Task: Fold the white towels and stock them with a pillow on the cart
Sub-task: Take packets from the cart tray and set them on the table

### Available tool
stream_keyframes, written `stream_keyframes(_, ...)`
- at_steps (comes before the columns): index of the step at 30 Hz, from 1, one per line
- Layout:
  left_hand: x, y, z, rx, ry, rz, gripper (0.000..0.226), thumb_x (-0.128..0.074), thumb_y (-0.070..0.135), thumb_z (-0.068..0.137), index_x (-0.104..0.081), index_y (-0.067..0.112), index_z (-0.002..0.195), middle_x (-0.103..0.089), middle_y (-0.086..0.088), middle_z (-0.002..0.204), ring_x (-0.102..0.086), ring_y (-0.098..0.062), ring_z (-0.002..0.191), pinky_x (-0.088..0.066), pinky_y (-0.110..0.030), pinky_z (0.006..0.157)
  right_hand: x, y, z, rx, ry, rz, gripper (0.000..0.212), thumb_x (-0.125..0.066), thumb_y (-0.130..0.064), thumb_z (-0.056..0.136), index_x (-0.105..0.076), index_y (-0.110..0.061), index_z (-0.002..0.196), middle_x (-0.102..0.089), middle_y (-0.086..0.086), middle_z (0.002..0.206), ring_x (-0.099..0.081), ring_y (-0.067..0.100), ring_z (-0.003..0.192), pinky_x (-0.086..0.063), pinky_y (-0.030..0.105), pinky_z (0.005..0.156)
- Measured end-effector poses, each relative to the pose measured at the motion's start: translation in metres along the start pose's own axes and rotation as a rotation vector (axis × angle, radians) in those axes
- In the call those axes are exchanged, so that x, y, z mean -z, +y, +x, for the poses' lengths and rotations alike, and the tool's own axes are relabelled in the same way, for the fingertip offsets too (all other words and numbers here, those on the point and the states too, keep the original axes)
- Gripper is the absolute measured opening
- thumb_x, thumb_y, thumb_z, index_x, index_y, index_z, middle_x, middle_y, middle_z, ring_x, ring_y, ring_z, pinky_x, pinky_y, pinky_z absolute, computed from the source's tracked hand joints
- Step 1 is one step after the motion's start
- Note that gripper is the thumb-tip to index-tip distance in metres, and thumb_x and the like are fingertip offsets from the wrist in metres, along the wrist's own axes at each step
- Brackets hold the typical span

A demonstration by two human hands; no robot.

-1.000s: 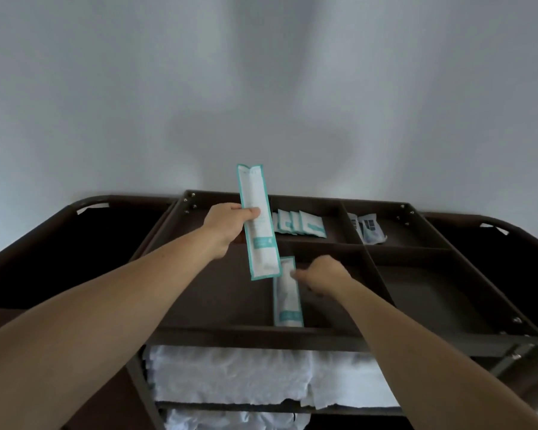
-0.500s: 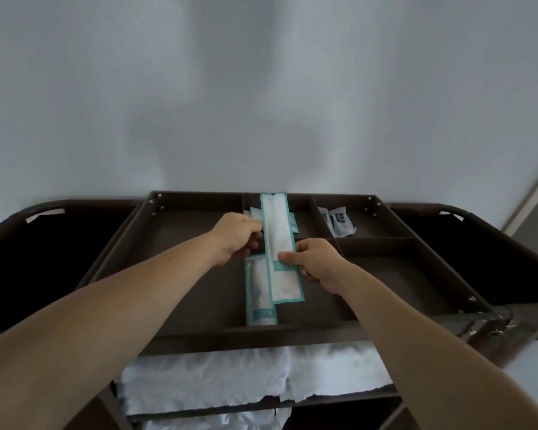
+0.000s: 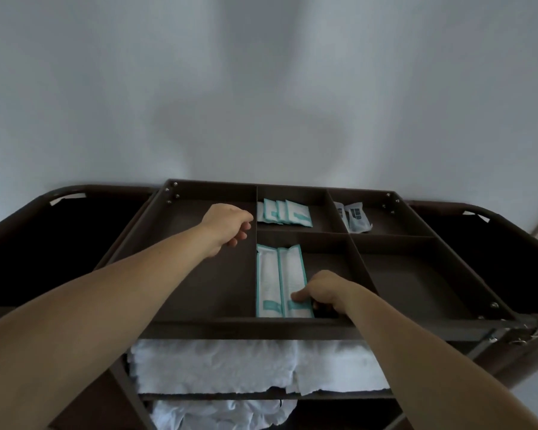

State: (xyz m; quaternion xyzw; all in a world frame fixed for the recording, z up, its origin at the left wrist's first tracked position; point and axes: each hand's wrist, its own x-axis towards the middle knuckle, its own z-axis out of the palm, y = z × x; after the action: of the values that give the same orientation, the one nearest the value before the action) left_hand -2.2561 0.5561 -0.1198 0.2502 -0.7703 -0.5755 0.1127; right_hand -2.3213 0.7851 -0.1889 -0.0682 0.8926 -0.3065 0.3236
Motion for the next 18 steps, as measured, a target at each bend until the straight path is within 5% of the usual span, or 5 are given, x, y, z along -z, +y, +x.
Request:
stream_keyframes(4,0.002,0.000,-0.006,0.000,0.017,0.008,0.016,-0.066,0.023,0.089,-0.072,0.009,0.087,-0.071,-0.008,0.085,-0.064,-0.016,0.068,-0.046,-0.027,0.050,0.004,-0.003,0.002,-0.008,0.036,-0.079,0.049,-0.093,-0.039,0.062,-0.065,-0.011,0.091,-0.073,0.006,0.084,-0.067,0.021,0.076,-0.049,0.031,0.059)
stream_keyframes(10,0.009,0.002,-0.026,-0.027,0.082,0.108,0.014,-0.063,0.018,0.089,-0.071,0.008,0.083,-0.069,-0.005,0.079,-0.060,-0.015,0.063,-0.043,-0.023,0.045,0.011,-0.012,-0.010,0.074,0.128,-0.414,0.057,-0.085,-0.062,0.059,-0.056,-0.020,0.084,-0.063,0.000,0.088,-0.061,0.019,0.082,-0.052,0.037,0.076)
stream_keyframes(14,0.028,0.001,-0.047,-0.073,0.139,0.361,0.021,-0.059,0.021,0.084,-0.068,0.006,0.071,-0.062,-0.007,0.068,-0.057,-0.022,0.063,-0.047,-0.035,0.060,0.011,-0.042,-0.024,0.272,0.202,-0.577,0.063,-0.069,-0.062,0.079,-0.062,-0.013,0.118,-0.065,0.007,0.115,-0.062,0.027,0.104,-0.053,0.044,0.091)
stream_keyframes(18,0.064,-0.011,-0.073,-0.060,0.164,0.677,0.030,-0.058,0.035,0.091,-0.074,0.013,0.102,-0.073,-0.006,0.107,-0.066,-0.024,0.097,-0.053,-0.039,0.088,-0.011,-0.085,-0.048,0.454,0.154,-0.605,0.076,-0.064,-0.061,0.085,-0.049,-0.011,0.140,-0.050,0.014,0.141,-0.051,0.035,0.126,-0.046,0.048,0.104)
